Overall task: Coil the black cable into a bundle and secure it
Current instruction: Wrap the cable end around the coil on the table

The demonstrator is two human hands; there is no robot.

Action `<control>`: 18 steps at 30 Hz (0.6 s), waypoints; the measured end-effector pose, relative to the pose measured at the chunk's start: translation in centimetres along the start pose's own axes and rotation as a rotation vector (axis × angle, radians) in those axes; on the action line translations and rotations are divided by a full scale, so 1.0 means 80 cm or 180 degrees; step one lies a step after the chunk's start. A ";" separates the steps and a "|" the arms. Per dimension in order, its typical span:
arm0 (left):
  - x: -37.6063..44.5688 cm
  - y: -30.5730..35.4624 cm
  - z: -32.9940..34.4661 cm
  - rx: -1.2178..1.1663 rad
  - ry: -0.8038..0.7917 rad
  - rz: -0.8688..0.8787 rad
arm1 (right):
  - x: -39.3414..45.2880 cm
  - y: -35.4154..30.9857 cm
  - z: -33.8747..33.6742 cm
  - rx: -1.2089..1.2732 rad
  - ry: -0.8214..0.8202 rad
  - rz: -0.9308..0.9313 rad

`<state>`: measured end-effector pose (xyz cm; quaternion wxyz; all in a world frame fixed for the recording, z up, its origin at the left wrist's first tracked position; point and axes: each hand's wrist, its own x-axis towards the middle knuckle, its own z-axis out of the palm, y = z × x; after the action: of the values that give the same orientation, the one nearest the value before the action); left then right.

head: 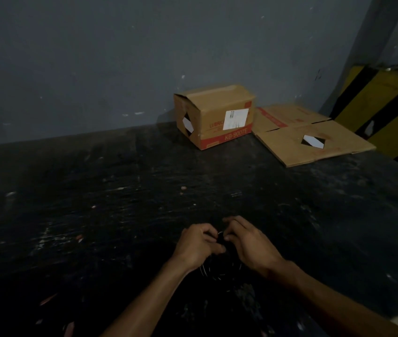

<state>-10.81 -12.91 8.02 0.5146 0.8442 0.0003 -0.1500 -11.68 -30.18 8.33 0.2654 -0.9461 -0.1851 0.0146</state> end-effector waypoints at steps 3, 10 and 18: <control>-0.002 0.000 -0.001 -0.0003 -0.0044 -0.0015 | -0.004 0.001 0.004 0.0299 -0.0036 0.0125; -0.002 0.002 -0.007 -0.0073 -0.0238 0.0038 | -0.004 0.004 0.009 0.0777 0.0032 0.0244; 0.007 0.000 -0.004 -0.0312 -0.0231 0.0020 | 0.008 0.012 0.020 0.0737 0.0178 0.0471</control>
<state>-10.20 -12.72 8.02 0.5556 0.8119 -0.0136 -0.1787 -10.92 -29.92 6.50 0.3760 -0.9203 -0.1043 0.0290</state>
